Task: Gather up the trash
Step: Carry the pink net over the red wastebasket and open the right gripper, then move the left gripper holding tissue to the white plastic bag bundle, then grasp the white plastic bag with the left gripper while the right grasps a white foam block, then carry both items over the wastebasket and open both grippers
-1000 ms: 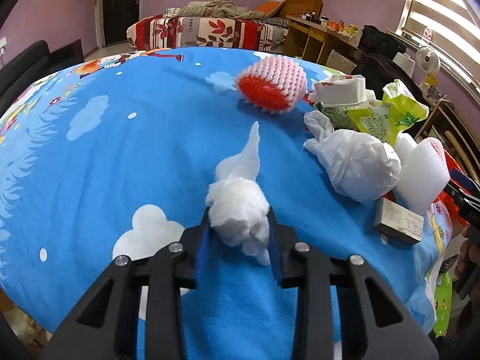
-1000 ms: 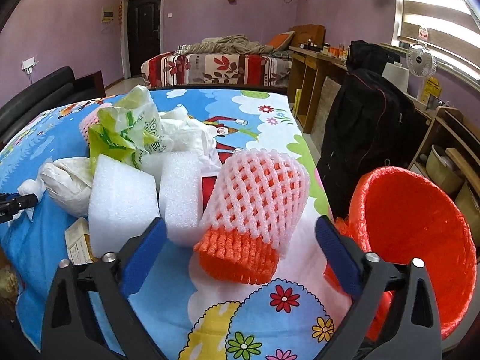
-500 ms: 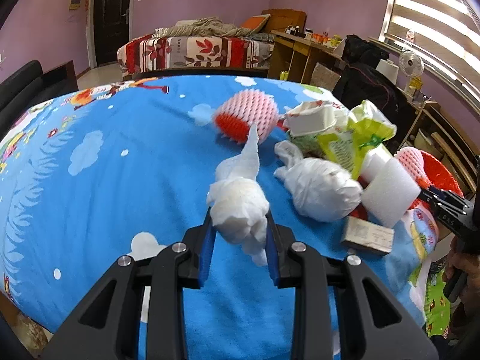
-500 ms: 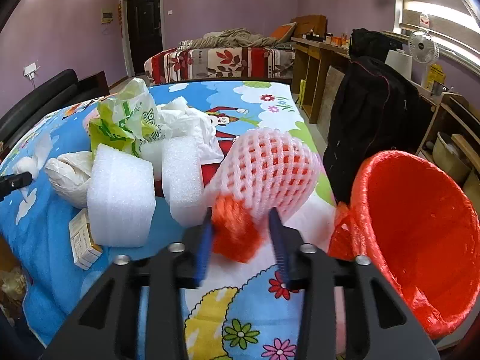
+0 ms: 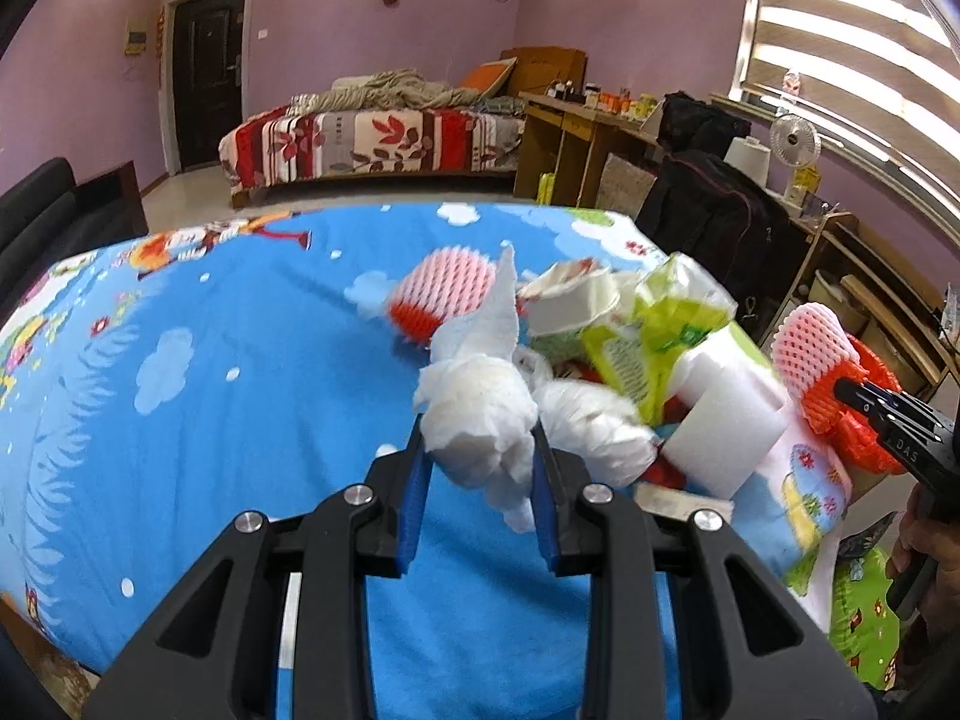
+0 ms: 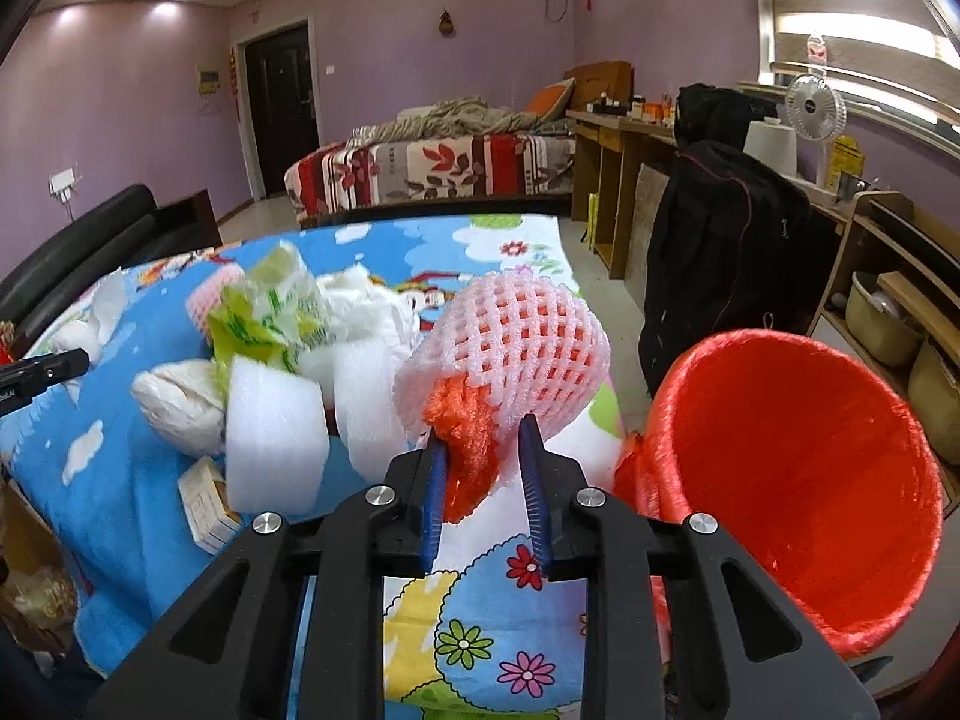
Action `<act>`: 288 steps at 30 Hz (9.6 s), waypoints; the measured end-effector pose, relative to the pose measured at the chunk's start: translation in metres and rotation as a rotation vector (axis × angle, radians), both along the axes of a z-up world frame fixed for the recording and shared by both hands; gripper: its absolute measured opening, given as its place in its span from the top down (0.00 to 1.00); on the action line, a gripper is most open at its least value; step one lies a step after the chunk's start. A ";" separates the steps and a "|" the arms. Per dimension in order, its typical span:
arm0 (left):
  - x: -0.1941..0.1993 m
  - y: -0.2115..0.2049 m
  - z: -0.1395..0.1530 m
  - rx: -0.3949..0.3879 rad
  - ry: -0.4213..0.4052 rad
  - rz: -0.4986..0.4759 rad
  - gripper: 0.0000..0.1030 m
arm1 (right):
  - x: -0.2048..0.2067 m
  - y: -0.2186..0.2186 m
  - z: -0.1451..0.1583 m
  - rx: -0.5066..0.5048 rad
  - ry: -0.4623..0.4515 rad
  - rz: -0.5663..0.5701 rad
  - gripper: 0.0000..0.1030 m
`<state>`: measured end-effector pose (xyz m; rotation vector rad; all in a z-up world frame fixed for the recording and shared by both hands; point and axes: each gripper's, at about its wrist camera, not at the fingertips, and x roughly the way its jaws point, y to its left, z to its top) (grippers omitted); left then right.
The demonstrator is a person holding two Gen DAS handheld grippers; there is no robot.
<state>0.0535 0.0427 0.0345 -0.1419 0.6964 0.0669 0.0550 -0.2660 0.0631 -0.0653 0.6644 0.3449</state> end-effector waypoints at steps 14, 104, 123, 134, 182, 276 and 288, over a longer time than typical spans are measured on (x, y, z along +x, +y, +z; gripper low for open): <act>0.028 -0.086 0.042 0.003 -0.080 -0.189 0.71 | 0.000 -0.076 0.033 0.038 -0.043 -0.139 0.77; 0.026 -0.040 0.018 -0.080 -0.139 -0.067 0.31 | -0.029 -0.054 0.015 0.109 -0.005 -0.032 0.18; 0.049 -0.040 -0.046 -0.149 0.036 -0.090 0.31 | -0.028 -0.004 0.015 0.094 0.016 0.075 0.18; 0.062 -0.043 -0.074 -0.182 0.134 -0.114 0.42 | -0.022 0.027 0.006 0.076 0.044 0.142 0.18; 0.048 -0.039 -0.043 -0.123 0.042 -0.068 0.67 | 0.007 0.092 -0.046 0.088 0.227 0.269 0.48; 0.136 -0.361 0.034 -0.062 -0.042 -0.727 0.57 | 0.002 -0.221 0.037 0.039 -0.053 -0.381 0.40; 0.121 -0.336 0.032 -0.069 -0.057 -0.677 0.42 | -0.005 -0.219 0.033 0.054 -0.059 -0.374 0.29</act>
